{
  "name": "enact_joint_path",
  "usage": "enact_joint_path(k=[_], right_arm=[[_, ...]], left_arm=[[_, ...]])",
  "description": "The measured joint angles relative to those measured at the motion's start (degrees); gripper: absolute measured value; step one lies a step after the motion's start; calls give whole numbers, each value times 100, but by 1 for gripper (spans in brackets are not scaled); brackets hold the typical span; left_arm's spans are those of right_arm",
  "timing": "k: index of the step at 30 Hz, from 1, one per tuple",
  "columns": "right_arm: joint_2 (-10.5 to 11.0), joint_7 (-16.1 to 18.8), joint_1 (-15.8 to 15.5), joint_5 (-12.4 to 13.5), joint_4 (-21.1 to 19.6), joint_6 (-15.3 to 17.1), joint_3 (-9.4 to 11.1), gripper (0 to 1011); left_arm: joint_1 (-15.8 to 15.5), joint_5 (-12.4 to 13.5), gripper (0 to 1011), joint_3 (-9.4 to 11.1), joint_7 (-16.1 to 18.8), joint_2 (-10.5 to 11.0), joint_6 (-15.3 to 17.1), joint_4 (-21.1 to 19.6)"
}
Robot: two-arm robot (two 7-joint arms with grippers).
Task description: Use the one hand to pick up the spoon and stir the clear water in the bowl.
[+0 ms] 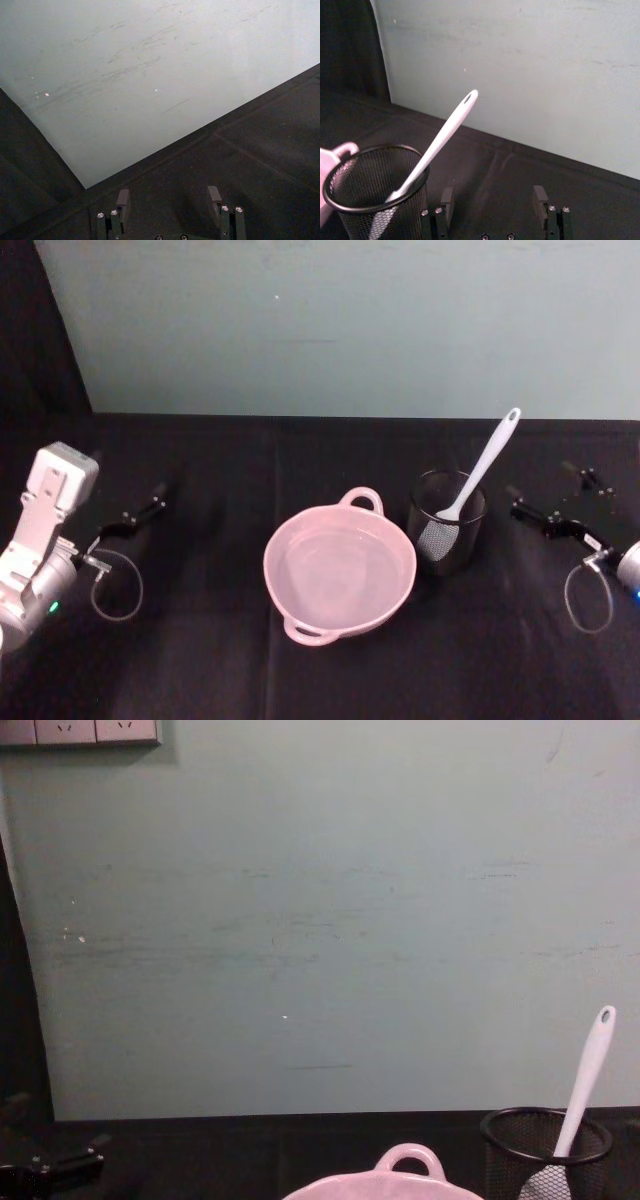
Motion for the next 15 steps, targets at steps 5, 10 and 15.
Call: enact_joint_path(k=[5,10,15], right_arm=[[-20,-74,22,-109,-12,83,-36,1002],[-19,-69,18,-83,2,49,-29,1002],[-19,-48,15,-68,12,28,-22,1002]], left_arm=[[0,0,1005,0,0,0,0,0],[0,0,1005,0,0,0,0,0],[0,0,1005,0,0,0,0,0]])
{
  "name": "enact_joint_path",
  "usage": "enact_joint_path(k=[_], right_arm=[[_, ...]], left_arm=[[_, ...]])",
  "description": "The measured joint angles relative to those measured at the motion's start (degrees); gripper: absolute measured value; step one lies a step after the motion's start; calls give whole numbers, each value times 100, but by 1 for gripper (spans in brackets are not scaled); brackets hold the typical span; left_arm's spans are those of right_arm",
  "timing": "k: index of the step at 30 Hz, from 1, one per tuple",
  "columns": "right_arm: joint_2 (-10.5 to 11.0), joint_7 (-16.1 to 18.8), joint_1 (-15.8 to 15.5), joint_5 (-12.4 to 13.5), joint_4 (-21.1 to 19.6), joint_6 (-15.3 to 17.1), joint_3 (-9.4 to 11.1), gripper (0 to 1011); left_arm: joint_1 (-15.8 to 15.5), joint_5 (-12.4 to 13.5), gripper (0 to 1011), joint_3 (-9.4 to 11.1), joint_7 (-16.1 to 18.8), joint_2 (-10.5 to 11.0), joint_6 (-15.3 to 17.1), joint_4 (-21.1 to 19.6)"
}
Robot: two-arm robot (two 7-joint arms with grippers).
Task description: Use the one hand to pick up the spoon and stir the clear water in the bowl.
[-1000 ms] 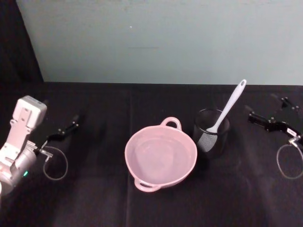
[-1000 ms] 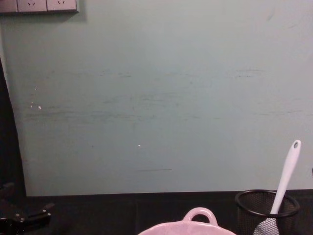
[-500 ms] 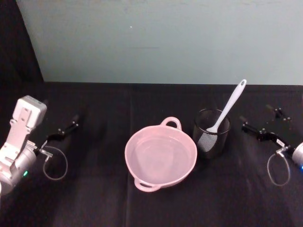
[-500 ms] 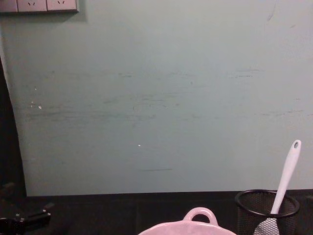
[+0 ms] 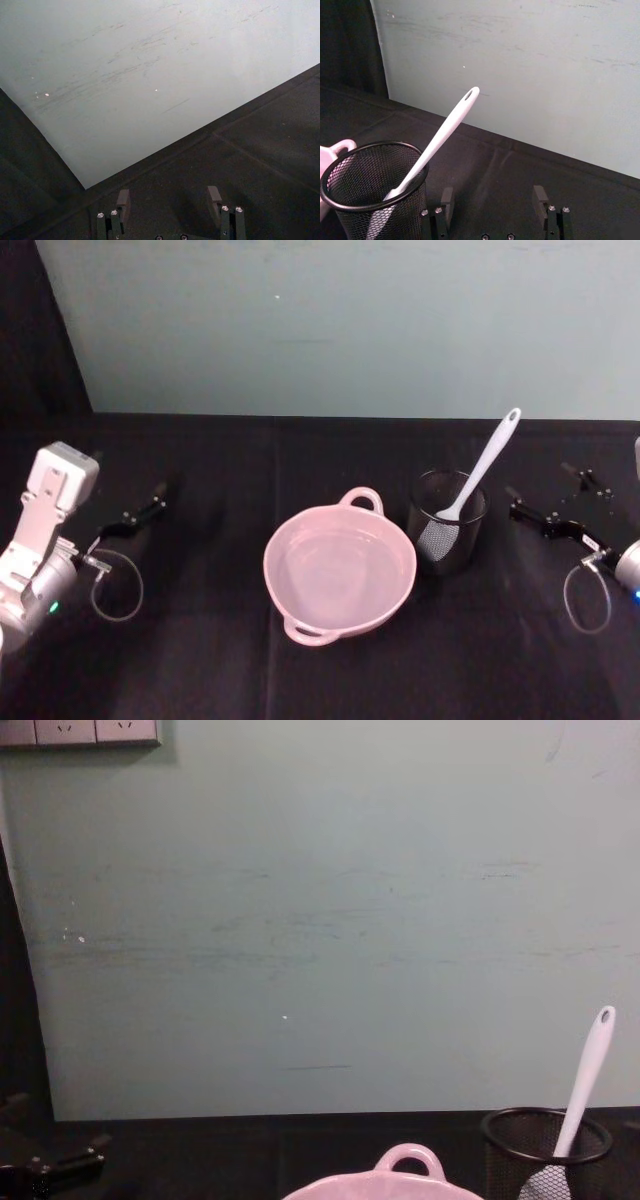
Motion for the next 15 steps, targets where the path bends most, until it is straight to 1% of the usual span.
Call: enact_joint_path(k=[15], right_arm=[[0,21,-7,29,13,-29,9,1002]], left_arm=[[0,0,1005,0,0,0,0,0]])
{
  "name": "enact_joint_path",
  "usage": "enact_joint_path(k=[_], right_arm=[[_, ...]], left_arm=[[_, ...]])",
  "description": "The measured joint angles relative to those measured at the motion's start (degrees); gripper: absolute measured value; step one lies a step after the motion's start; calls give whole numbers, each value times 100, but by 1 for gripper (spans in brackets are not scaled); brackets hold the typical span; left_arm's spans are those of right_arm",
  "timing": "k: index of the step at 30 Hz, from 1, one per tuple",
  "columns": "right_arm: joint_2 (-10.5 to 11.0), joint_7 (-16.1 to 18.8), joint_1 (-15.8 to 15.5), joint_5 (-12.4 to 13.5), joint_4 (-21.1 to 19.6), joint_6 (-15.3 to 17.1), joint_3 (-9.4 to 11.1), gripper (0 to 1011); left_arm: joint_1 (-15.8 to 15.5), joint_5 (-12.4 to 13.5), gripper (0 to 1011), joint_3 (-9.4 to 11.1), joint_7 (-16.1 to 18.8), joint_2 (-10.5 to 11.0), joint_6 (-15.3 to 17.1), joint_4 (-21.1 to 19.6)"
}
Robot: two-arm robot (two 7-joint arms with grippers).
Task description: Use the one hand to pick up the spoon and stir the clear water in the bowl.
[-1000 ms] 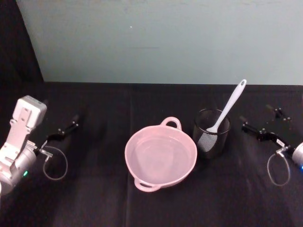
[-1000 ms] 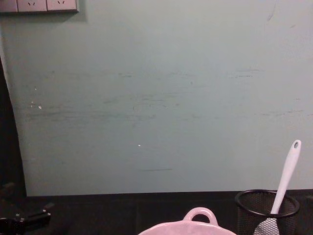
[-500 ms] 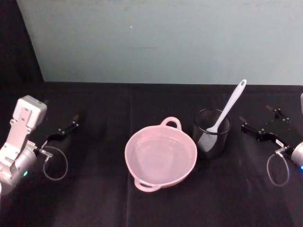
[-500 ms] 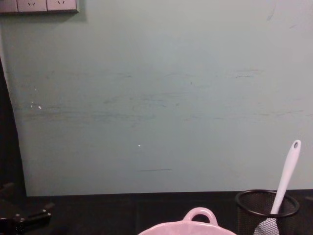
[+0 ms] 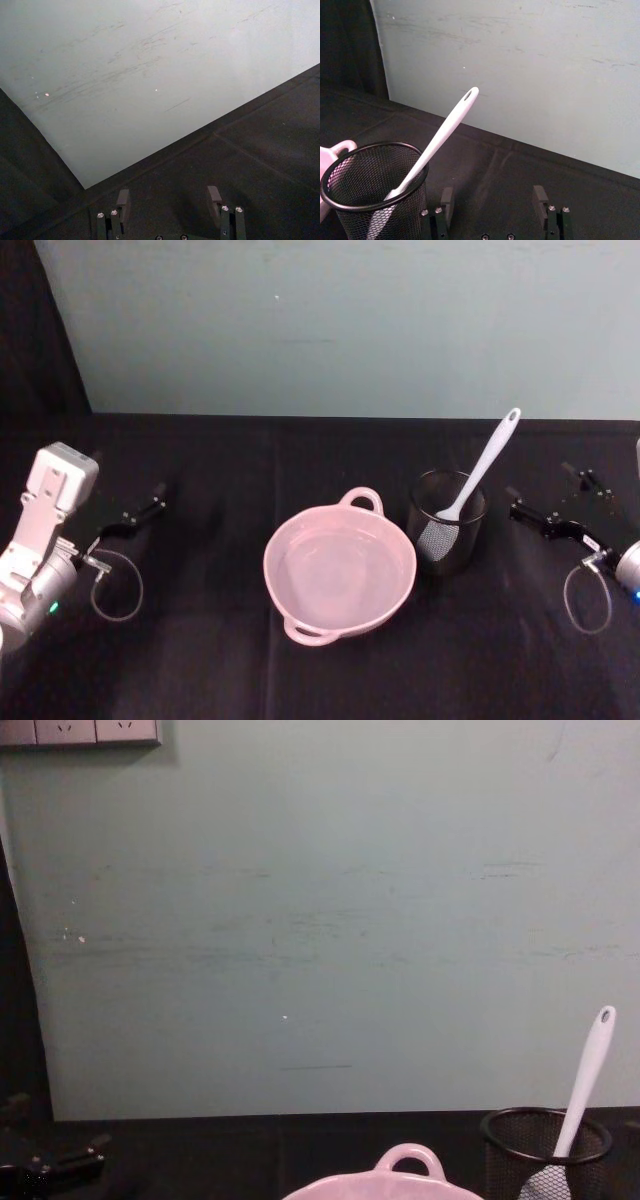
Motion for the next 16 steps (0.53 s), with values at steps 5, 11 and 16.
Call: enact_joint_path(k=[5,11,16], right_arm=[[0,5,0,2,3,-4,1,1003],[0,11,0,5,5,-7,1,1002],[0,13,0,7,5,-11,2,1003]], left_arm=[[0,0,1005,0,0,0,0,0],[0,0,1005,0,0,0,0,0],[0,0,1005,0,0,0,0,0]])
